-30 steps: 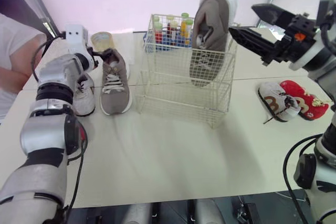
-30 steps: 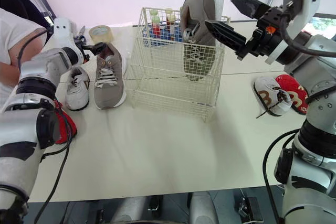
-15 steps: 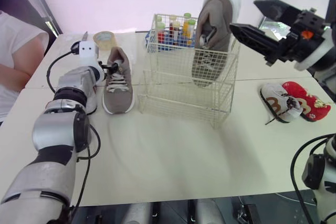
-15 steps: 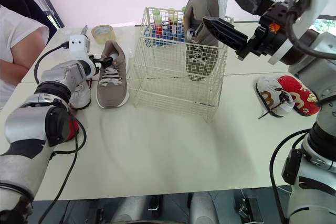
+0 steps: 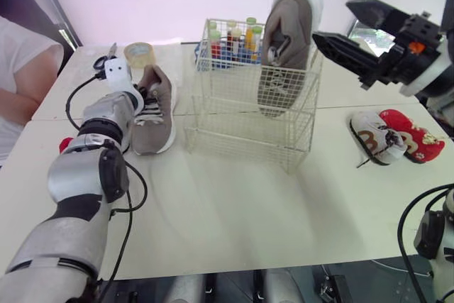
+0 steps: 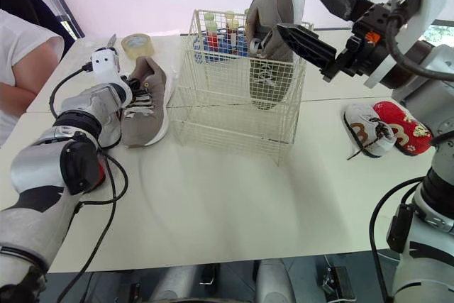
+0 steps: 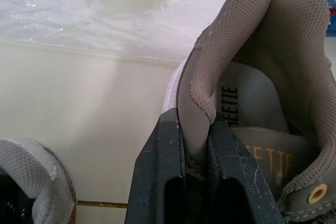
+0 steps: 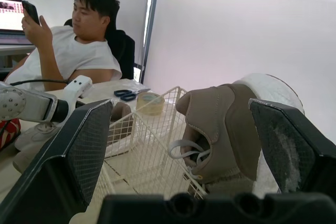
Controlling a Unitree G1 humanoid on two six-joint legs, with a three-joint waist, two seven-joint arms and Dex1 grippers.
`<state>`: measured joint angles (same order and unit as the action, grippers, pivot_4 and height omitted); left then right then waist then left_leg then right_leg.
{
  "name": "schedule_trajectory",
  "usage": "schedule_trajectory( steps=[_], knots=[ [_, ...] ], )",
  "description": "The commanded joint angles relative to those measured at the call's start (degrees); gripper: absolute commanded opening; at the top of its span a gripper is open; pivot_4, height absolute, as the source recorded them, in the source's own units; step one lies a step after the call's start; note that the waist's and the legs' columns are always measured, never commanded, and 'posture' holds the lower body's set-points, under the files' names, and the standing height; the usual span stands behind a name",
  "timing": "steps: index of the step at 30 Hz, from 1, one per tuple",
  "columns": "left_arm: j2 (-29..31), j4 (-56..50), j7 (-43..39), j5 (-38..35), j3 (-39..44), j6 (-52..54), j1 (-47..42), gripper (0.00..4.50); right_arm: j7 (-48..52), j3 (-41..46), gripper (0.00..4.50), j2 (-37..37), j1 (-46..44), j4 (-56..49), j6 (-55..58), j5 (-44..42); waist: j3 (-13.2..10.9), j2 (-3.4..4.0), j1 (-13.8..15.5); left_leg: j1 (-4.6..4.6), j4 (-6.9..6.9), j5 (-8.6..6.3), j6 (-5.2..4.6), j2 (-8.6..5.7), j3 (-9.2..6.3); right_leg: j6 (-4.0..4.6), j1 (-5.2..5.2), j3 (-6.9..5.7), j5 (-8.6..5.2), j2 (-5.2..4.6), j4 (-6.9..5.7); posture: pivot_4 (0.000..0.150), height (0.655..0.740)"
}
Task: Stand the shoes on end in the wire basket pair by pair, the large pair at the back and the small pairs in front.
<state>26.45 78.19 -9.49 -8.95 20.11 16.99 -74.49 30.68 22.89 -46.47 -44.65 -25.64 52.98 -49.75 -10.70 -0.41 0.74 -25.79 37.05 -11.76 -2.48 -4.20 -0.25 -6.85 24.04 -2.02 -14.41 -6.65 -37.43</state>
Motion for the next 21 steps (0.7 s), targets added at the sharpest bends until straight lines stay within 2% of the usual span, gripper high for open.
schedule_trajectory(
  steps=[1,3,5,10,17,21],
  knots=[
    [0.9,-2.1,0.4,-2.5,3.3,-5.2,-6.0,0.07,-0.1,0.3,4.5,-1.1,-0.2,-0.8,-1.9,0.0,-0.1,-0.2,0.0,-0.07,0.01,0.0,0.0,0.0,0.0,-0.01,0.05,0.0,0.02,0.0,0.0,0.15,0.74],
    [1.0,-3.0,1.2,-2.2,3.6,-9.8,-8.7,0.07,0.0,-0.1,4.5,-1.3,-0.3,-0.6,-2.3,0.2,-0.2,-0.29,0.1,-0.34,0.06,0.01,0.01,0.0,-0.01,-0.03,0.29,-0.01,0.08,0.02,0.0,0.15,0.74],
    [0.8,-3.7,1.8,-5.4,6.7,-12.5,-11.8,0.07,0.1,-0.3,4.5,-1.5,-0.3,-0.4,-2.6,0.2,-0.2,-0.4,0.1,-0.72,0.19,0.03,0.02,0.0,-0.02,-0.05,0.59,-0.02,0.16,0.04,0.01,0.15,0.74],
    [-0.1,-6.3,0.1,-8.2,8.9,-21.7,-18.2,0.07,0.0,-0.6,4.5,-2.0,-0.3,-0.2,-2.8,0.2,-0.3,-0.44,0.0,-0.79,0.15,-0.02,-0.06,-0.05,0.06,-0.17,0.56,-0.02,0.24,-0.02,0.34,0.15,0.74],
    [-3.9,-10.3,-10.4,-13.8,11.3,-35.7,-24.7,0.07,-0.4,-0.5,4.5,-2.4,0.0,-0.7,-2.9,-0.1,-0.3,-0.44,0.1,-0.74,0.13,-0.04,-0.1,-0.05,0.13,-0.18,0.52,-0.13,0.24,-0.02,0.35,0.15,0.74],
    [-9.9,-11.3,-16.9,-15.3,10.2,-43.2,-26.0,0.07,-1.3,0.3,4.5,-2.6,0.8,-2.0,-2.6,-0.8,-0.3,-0.45,0.2,-0.72,0.22,-0.04,-0.13,-0.05,0.13,-0.23,0.43,-0.16,0.27,-0.02,0.36,0.15,0.74]
  ],
)
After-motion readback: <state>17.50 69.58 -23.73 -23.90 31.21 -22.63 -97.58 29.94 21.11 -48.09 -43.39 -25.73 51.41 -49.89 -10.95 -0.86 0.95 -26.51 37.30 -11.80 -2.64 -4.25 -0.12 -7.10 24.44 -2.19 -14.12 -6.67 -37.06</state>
